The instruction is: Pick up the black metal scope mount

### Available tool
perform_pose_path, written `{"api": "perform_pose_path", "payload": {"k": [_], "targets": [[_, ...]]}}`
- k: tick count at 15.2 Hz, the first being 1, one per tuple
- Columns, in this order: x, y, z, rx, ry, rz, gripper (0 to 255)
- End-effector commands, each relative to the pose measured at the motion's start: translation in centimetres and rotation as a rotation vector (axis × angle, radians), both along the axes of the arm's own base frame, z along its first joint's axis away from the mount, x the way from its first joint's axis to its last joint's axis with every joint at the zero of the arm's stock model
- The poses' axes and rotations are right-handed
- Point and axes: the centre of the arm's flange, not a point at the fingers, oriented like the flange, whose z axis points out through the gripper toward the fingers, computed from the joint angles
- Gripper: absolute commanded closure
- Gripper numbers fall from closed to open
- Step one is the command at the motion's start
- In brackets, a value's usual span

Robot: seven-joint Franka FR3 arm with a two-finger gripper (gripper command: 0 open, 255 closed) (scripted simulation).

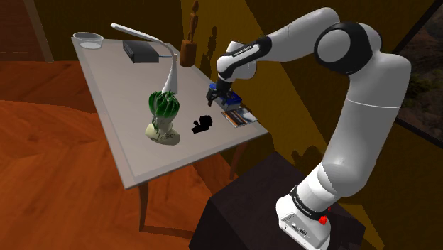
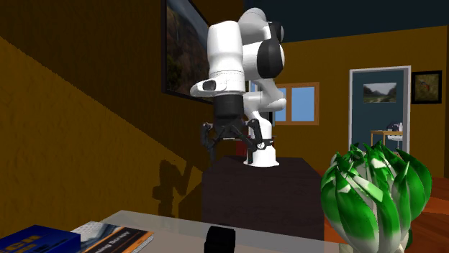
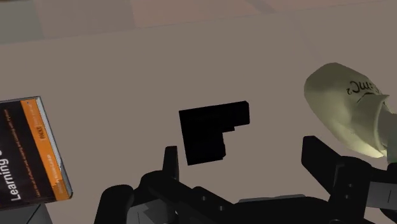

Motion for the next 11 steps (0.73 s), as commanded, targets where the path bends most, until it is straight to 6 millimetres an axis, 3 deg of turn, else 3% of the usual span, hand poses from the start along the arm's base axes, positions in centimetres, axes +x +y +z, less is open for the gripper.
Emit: {"api": "perform_pose_path", "payload": {"k": [1, 11], "targets": [[1.8, -0.2, -2.1, 0.000, 0.007, -0.002, 0], [9.3, -1.7, -12.5, 0.001, 0.038, -0.015, 0]]}}
